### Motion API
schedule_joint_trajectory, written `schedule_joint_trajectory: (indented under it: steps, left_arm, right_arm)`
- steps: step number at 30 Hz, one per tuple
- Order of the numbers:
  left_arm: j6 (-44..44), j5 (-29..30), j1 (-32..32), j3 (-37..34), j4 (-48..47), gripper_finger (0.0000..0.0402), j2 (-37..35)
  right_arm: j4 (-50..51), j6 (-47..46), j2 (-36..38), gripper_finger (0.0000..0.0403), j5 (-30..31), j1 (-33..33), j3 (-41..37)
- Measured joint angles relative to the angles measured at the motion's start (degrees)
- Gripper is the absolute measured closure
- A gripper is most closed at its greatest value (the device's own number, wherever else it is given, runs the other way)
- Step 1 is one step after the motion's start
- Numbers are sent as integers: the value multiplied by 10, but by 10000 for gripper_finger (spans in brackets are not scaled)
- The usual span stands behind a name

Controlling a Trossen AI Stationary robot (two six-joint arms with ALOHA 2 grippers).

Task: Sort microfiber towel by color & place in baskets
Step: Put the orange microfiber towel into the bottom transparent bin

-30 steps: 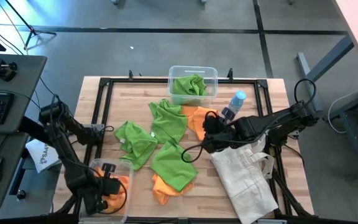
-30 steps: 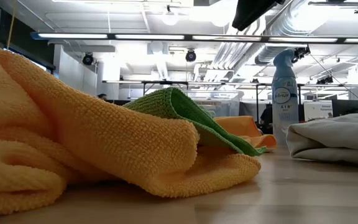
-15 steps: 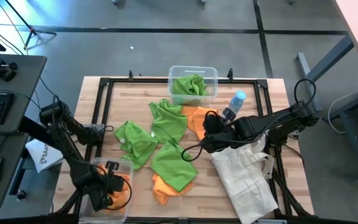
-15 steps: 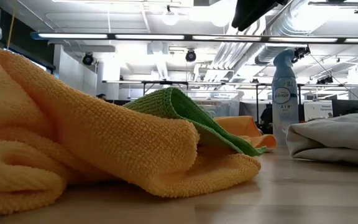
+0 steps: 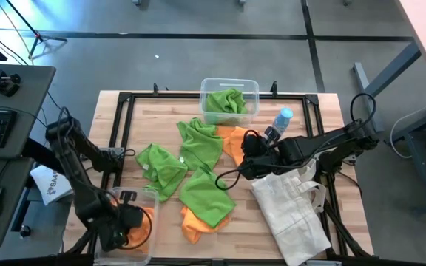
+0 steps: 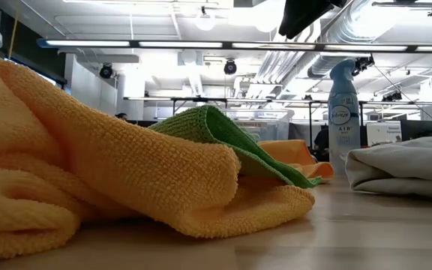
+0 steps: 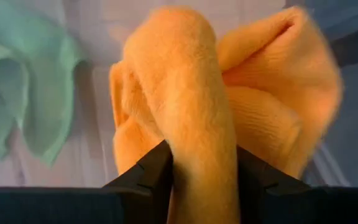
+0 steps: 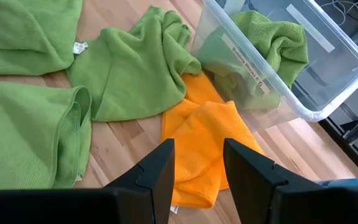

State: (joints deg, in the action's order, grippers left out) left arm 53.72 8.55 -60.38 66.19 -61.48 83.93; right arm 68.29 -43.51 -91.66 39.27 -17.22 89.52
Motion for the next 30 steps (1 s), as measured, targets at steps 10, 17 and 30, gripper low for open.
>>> schedule_joint_trajectory:
  steps: [10, 17, 30]
  left_arm:
    - [47, -8, 0, 31, -29, 289, -81]
    - [7, -9, 0, 31, -32, 289, -78]
    - [95, 25, 4, 30, -93, 271, -18]
  right_arm:
    - [-17, 14, 0, 269, 9, 0, 0]
    - [-19, 15, 0, 269, 10, 0, 0]
    - [-31, 15, 0, 269, 12, 0, 0]
